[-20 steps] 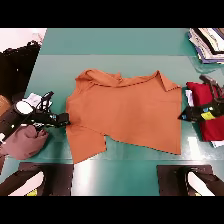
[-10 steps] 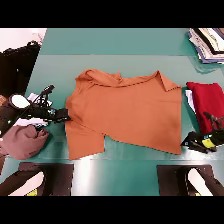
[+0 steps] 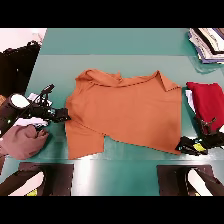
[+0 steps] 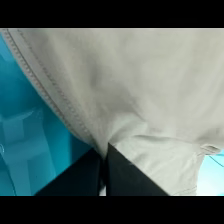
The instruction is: Fold the shirts.
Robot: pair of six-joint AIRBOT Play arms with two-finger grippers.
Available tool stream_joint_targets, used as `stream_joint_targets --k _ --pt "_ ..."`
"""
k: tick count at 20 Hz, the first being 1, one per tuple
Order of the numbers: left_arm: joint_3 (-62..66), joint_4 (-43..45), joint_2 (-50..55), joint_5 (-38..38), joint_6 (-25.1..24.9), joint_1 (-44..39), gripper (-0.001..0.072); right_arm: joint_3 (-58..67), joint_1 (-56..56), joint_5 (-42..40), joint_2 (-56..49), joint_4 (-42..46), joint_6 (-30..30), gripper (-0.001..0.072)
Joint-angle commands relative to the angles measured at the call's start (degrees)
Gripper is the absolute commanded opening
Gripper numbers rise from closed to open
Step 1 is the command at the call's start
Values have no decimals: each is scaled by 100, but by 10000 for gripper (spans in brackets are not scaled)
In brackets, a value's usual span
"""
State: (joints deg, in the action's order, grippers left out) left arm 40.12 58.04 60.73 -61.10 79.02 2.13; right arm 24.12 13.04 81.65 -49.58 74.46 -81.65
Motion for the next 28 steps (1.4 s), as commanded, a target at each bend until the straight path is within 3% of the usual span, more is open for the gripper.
stream_joint_targets --k 1,3,4,5,8,12,16,24,28 --pt "7 0 -2 0 -2 -2 26 -31 -352 -155 2 4 -103 335" --pt "7 2 -2 -4 -4 -2 26 -31 -522 -151 2 7 -101 199" --pt "7 0 -4 -22 -37 -2 26 -28 -619 -151 2 7 -96 84" --pt "7 0 -4 -72 -109 -2 25 -28 -728 -155 4 11 -74 12" --pt "20 35 -247 -243 -103 0 24 192 -1064 -151 98 4 -39 11" --pt "957 221 -1259 -409 52 0 25 1797 -1305 -162 632 9 -210 10" --pt "3217 262 -1773 -831 61 0 26 4207 -1303 -529 695 11 -256 11" --pt "7906 264 -1794 -717 415 0 25 9285 -1305 0 -188 201 -254 10" --pt "8839 179 -1794 -599 664 0 25 10214 -1303 149 -186 881 -317 10"
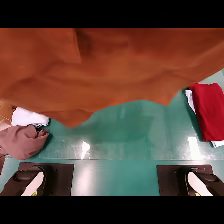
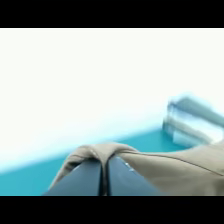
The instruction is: Fold the shirts.
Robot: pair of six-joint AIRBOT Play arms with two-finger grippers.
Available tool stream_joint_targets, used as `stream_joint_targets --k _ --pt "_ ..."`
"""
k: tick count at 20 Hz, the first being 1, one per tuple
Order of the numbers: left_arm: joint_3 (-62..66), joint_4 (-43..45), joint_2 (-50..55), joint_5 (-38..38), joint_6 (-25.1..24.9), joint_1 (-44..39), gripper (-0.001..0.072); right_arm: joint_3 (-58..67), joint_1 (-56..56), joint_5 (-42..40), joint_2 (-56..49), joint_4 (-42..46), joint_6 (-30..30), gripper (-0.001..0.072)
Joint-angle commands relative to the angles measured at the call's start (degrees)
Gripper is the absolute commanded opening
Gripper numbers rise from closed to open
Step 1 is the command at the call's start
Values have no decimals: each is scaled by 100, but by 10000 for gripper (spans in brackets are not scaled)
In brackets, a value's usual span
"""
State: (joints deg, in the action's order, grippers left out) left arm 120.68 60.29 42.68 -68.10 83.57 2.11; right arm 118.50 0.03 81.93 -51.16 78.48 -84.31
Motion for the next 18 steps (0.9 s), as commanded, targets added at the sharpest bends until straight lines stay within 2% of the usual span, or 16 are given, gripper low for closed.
stream_joint_targets --k 1,3,6,10,13,15,16,18 --pt "780 -166 11 138 203 2 24 562 -4 103 107 699 -125 10" --pt "564 -201 98 96 216 2 25 -133 -2 98 350 946 -140 9" --pt "-682 -201 251 -87 315 2 25 -846 -2 361 103 973 -129 9" --pt "-2413 -199 1110 -566 271 0 25 -1075 -4 949 -1261 953 127 10" --pt "-3150 -201 2236 -673 -2 0 26 -1172 -94 1106 -2509 953 203 10" --pt "-3252 -199 3154 -590 -50 0 26 -1209 -234 883 -3340 955 232 10" --pt "-3252 -201 3620 -431 -251 2 26 -1163 -304 796 -3735 955 232 10" --pt "-3246 -205 4352 212 -452 2 26 -938 -402 529 -4509 960 232 10"
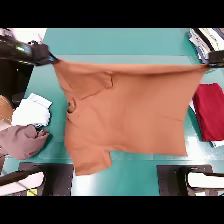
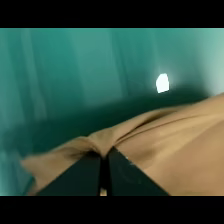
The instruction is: Fold the shirts.
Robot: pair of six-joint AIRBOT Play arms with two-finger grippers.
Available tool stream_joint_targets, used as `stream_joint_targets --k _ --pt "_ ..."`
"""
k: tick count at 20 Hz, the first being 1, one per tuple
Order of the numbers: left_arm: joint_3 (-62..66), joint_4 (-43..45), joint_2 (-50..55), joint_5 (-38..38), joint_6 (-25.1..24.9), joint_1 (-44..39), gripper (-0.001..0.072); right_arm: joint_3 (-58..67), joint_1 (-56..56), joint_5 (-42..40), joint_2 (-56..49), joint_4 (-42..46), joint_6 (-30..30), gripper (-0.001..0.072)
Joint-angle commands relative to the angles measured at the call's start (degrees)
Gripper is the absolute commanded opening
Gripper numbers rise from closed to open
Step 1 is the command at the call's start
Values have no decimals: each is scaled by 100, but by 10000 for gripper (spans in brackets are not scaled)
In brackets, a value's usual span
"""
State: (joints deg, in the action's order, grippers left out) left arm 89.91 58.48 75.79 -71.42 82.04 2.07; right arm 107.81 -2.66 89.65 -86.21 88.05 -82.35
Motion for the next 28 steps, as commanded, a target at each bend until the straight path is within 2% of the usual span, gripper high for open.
stream_joint_targets --k 1,4,7,9,10,13,15,17,21,24,25,26,27,28 --pt "-168 -55 1287 955 -302 7 26 348 -164 -385 -1360 -2 26 10" --pt "-90 -66 1718 2151 -457 7 26 1036 -190 -710 -2061 -2 -111 10" --pt "-7 -52 1762 2667 -651 7 26 953 -188 -1202 -2052 -2 -120 10" --pt "142 -26 1749 2398 -942 9 26 616 -188 -1469 -1825 -2 -120 10" --pt "269 28 1749 2009 -1084 13 26 487 -188 -1447 -1727 0 -120 10" --pt "415 330 1746 695 -925 11 24 -85 -188 -1283 -1346 0 -118 10" --pt "192 511 1746 162 -850 11 24 -704 -188 -1379 -1032 -2 -120 10" --pt "-240 584 1746 22 -831 11 24 -1419 -188 -1432 -732 2 -120 10" --pt "-1108 588 1746 251 -697 11 25 -2693 -199 -1641 -280 -74 -120 11" --pt "-1259 627 1749 348 -531 11 42 -3252 -151 -2055 -111 -562 -125 12" --pt "-1252 627 1746 339 -472 11 279 -3303 -144 -2076 -109 -824 -122 20" --pt "-1252 640 1746 315 -380 13 523 -3327 -96 -2118 -107 -1064 -120 161" --pt "-1252 717 1731 199 -284 13 526 -3316 -87 -2103 -107 -1248 -120 375" --pt "-1255 911 1655 39 -168 11 526 -3263 -37 -2000 -107 -1394 -122 409"
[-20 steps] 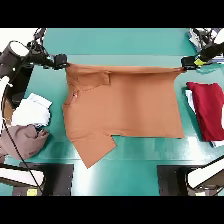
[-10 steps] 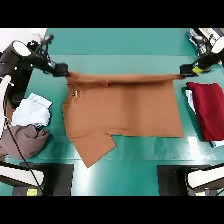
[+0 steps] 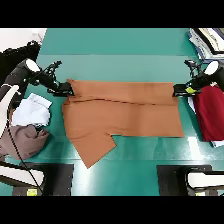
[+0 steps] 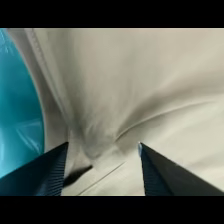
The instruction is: Fold the shirts.
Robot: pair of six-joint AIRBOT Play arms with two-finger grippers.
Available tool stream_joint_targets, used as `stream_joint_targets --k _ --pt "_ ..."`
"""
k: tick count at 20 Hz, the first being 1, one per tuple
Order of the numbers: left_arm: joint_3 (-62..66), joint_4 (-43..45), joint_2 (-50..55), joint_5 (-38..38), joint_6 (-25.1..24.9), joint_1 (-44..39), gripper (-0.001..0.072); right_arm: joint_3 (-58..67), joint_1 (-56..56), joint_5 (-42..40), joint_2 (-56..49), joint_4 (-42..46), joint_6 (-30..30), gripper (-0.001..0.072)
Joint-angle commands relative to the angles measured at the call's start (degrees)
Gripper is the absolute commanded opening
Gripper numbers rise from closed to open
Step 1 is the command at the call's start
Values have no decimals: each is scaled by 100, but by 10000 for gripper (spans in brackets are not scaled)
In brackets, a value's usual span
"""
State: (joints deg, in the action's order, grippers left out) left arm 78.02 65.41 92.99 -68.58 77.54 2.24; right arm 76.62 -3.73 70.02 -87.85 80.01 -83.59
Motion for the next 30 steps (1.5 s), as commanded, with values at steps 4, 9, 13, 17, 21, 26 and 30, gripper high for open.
stream_joint_targets --k 4,9,13,17,21,26,30 --pt "-656 1261 -1104 -616 501 -7 527 -214 254 385 514 -704 61 405" --pt "-3056 433 -2949 -785 522 -7 527 -1091 254 203 1644 -702 120 405" --pt "-4680 -407 -3930 -693 616 -7 527 -1458 254 114 2120 -699 120 406" --pt "-5412 -992 -4157 -177 599 -7 527 -1556 254 46 2367 -699 120 406" --pt "-5558 -1351 -4157 437 496 -380 526 -1554 254 107 2402 -702 118 405" --pt "-5574 -1510 -4157 726 557 -767 27 -1558 297 457 2402 -678 118 406" --pt "-5396 -1578 -4157 437 463 -767 26 -2151 999 1064 2614 -680 120 406"
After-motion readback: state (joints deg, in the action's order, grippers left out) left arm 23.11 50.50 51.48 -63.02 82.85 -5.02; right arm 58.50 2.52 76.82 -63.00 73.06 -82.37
